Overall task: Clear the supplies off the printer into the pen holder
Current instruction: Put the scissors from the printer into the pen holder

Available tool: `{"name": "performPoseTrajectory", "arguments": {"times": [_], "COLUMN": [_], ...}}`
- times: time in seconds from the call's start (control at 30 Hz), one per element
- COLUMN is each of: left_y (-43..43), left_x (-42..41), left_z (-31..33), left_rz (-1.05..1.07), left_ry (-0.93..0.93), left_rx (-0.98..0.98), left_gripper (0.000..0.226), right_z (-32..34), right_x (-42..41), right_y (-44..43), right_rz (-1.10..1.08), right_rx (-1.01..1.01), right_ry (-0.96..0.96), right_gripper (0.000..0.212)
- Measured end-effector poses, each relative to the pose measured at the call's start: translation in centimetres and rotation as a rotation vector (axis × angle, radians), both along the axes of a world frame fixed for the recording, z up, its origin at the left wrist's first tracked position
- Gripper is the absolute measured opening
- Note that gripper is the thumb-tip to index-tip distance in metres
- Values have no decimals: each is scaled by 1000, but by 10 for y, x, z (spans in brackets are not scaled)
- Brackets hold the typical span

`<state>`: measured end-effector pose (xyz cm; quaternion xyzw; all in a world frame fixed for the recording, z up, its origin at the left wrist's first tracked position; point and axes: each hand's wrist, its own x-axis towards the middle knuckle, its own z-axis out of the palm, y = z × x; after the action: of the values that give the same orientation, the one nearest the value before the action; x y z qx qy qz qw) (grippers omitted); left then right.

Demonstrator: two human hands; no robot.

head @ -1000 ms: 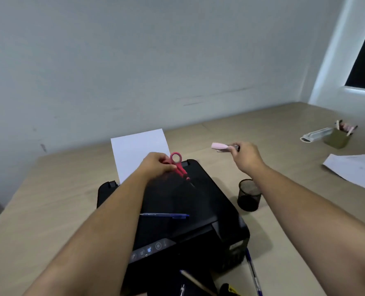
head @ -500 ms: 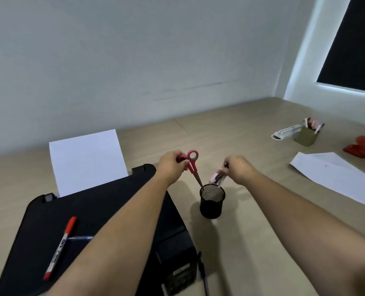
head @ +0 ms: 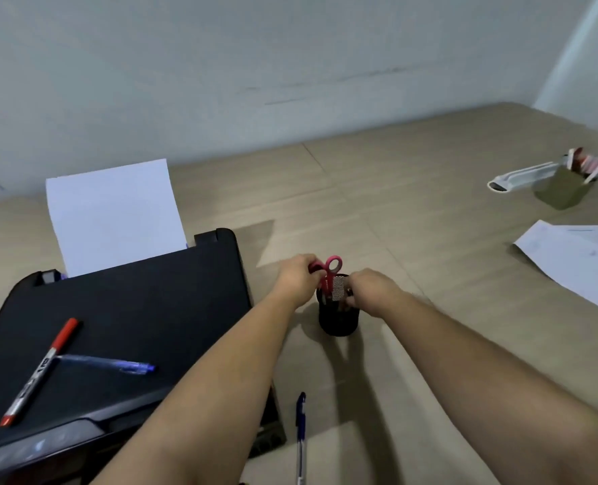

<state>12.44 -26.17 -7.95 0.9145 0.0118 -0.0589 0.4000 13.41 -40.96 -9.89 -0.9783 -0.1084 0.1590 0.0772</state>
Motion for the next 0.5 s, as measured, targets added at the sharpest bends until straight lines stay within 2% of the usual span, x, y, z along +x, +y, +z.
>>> {"name": "performPoseTrajectory", "arguments": {"times": [0.13, 0.33, 0.5], "left_y": [-3, 1, 23], "left_x": [3, -4, -24], "left_z": [-3, 6, 29], "left_rz": [80, 44, 2], "left_ry": [17, 107, 76], "left_rx": [-1, 69, 146], "left_gripper": [17, 63, 59], "right_z": [-8, 0, 31], "right_x": [0, -7, -17], "right_y": [-1, -9, 5], "right_rz": [6, -47, -110], "right_rx": [20, 102, 224], "right_ry": [-40, -103, -195], "right_gripper": [22, 29, 22]}}
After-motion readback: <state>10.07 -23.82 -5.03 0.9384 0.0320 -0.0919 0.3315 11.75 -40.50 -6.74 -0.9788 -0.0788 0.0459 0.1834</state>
